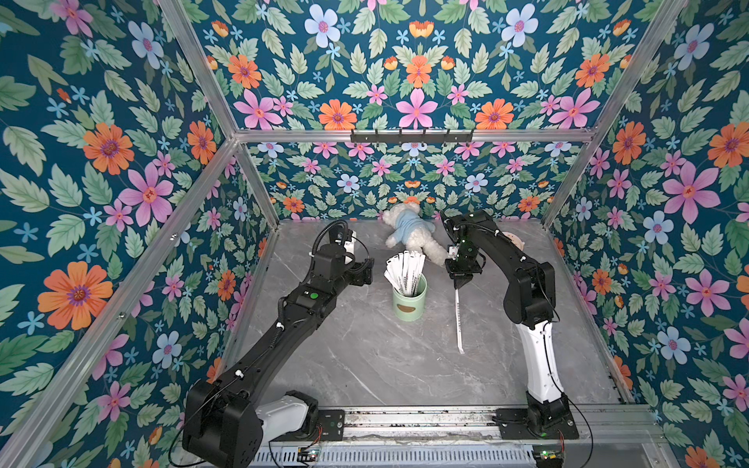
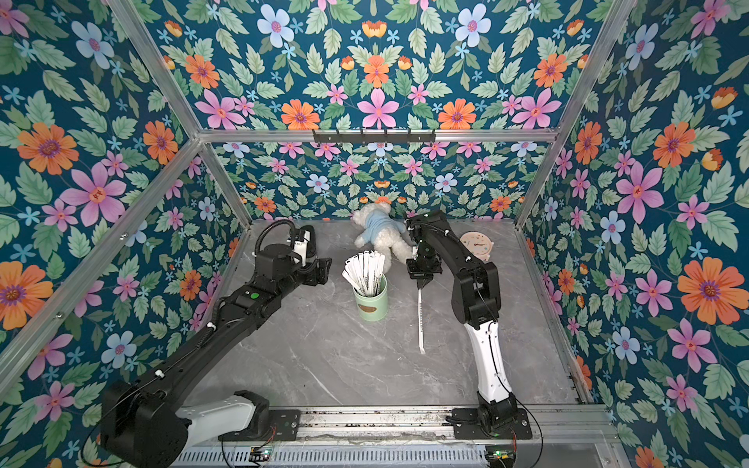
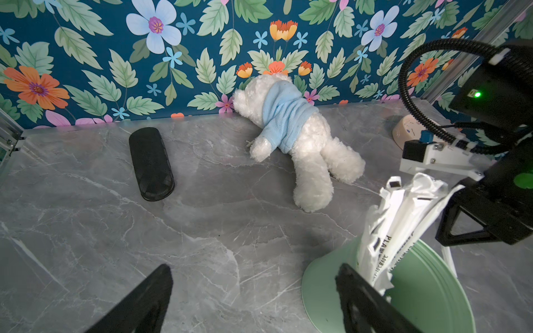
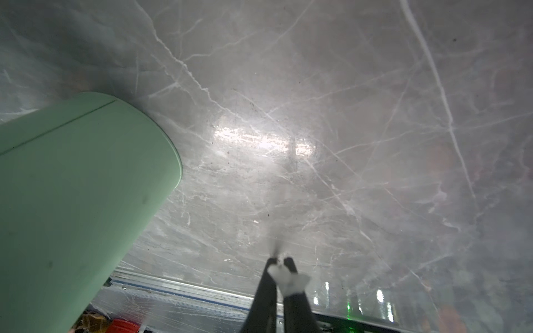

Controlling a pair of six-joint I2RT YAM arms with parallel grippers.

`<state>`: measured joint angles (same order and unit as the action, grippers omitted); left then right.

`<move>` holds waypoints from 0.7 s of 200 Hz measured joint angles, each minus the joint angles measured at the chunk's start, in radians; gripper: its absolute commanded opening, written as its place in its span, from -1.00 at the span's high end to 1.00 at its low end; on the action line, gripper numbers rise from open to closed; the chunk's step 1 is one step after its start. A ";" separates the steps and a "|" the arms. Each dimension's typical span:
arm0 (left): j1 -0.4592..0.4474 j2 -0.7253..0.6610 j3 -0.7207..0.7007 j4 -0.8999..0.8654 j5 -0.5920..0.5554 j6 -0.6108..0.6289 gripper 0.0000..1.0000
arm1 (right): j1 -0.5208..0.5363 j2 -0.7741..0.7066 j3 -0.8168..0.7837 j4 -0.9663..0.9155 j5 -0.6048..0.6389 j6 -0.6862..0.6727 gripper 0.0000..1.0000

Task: Take the straws out of the storage container
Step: Place the straw at the center of the board.

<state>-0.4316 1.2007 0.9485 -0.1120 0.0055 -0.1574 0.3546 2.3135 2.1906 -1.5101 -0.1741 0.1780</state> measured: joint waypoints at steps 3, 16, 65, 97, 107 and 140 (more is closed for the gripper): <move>0.000 0.000 0.000 0.000 -0.001 0.001 -0.82 | 0.000 0.003 0.000 0.002 0.000 0.000 0.75; 0.000 0.000 0.000 0.000 -0.001 0.003 -0.82 | 0.000 0.018 0.008 0.007 0.003 0.004 0.73; -0.001 0.006 0.000 0.000 -0.003 0.004 -0.82 | 0.000 0.043 0.016 0.024 0.014 0.007 0.64; -0.001 0.007 0.000 0.000 -0.005 0.006 -0.82 | 0.000 0.038 0.004 0.047 0.020 0.014 0.64; -0.001 0.008 0.000 0.000 -0.006 0.006 -0.82 | 0.000 0.023 -0.015 0.060 0.021 0.026 0.64; -0.003 0.012 0.000 0.000 -0.008 0.006 -0.81 | 0.003 -0.162 -0.180 0.153 0.026 0.030 0.60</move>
<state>-0.4351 1.2125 0.9485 -0.1123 -0.0021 -0.1509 0.3580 2.1513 2.0109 -1.3571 -0.1486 0.2077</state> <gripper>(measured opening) 0.908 0.188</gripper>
